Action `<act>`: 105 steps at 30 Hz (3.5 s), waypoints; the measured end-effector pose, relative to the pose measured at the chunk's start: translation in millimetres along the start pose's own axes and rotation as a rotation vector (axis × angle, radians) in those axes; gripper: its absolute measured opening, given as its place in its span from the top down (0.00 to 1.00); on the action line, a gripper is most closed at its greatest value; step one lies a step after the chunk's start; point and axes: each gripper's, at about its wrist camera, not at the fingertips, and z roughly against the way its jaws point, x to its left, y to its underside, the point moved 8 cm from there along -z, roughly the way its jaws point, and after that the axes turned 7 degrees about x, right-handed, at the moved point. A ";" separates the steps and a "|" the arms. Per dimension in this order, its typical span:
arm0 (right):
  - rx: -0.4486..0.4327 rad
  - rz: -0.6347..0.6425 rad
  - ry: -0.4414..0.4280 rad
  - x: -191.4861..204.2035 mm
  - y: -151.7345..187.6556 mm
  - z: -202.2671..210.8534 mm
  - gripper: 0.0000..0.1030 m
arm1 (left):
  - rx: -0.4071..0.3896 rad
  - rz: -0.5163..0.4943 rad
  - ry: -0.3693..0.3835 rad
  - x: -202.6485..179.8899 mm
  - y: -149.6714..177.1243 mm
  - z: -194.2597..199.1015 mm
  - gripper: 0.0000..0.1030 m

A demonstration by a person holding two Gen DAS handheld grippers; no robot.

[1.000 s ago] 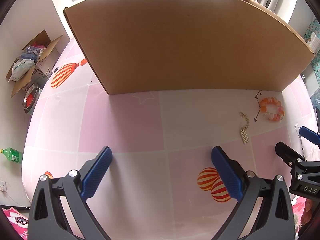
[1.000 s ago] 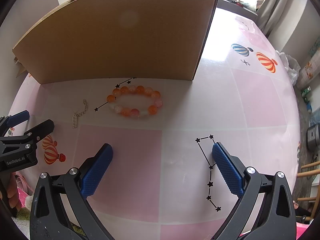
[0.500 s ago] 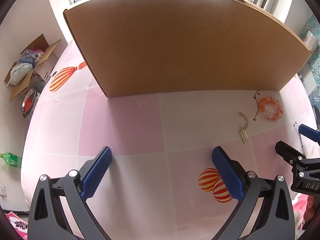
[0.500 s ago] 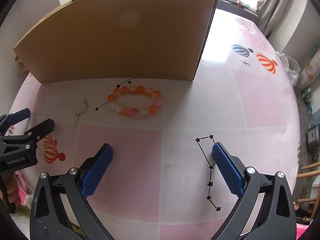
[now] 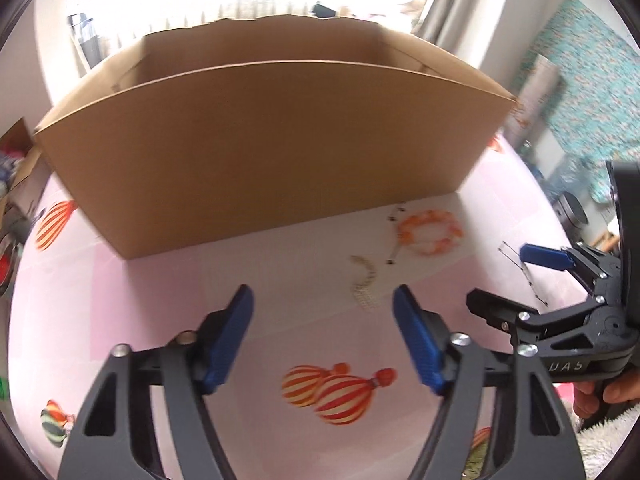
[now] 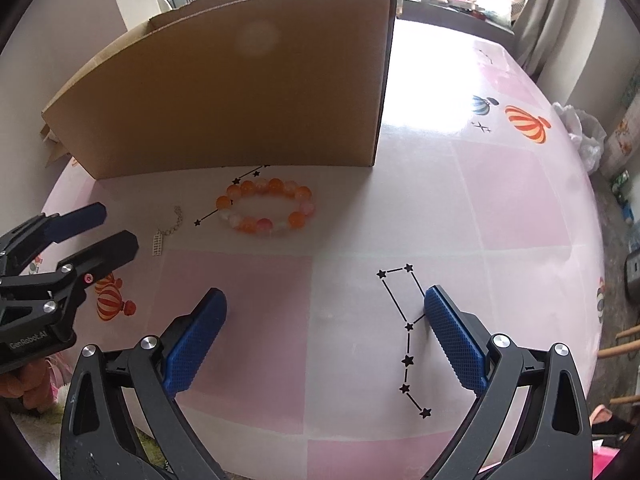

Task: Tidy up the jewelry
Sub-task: 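Close the left gripper on the silver chain charm, then close the right gripper on the orange bead bracelet while the left gripper holds the chain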

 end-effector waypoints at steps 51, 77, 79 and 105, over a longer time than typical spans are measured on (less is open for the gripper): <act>-0.106 0.012 -0.061 39.8 -9.1 18.6 0.36 | 0.032 -0.135 0.049 -26.1 -0.6 -18.7 0.99; -0.105 -0.053 -0.059 18.3 -9.0 15.2 0.36 | 0.007 -0.239 -0.043 -35.5 -5.8 -23.7 0.94; -0.112 -0.049 -0.058 17.8 -9.6 16.4 0.36 | -0.015 -0.223 -0.040 -31.9 -6.6 -18.7 0.94; -0.053 0.252 -0.122 83.3 -27.2 -5.6 0.76 | 0.021 -0.114 -0.107 -7.8 -9.1 -5.0 0.94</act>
